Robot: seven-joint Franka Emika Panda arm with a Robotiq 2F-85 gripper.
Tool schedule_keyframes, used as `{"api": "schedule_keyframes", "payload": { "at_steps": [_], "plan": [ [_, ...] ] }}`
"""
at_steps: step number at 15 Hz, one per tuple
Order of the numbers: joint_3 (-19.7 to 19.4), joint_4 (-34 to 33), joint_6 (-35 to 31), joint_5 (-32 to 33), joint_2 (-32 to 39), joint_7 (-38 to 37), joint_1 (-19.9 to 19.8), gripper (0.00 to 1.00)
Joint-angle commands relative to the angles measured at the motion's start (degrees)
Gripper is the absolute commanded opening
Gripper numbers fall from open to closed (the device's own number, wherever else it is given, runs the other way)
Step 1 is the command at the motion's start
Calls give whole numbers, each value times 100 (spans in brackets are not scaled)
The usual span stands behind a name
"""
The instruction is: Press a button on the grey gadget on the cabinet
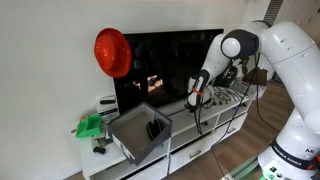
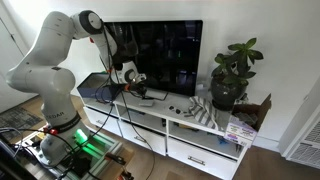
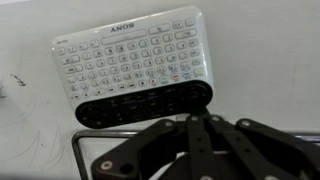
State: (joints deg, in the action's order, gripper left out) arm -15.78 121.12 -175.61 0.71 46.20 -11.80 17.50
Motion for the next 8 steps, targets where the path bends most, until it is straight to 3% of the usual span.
{"api": "schedule_keyframes", "payload": {
  "at_steps": [1,8],
  "plan": [
    [-38,-231,86,-69,491,-114,27,1],
    [58,50,7,-43,86,2,-80,2]
  ]
}}
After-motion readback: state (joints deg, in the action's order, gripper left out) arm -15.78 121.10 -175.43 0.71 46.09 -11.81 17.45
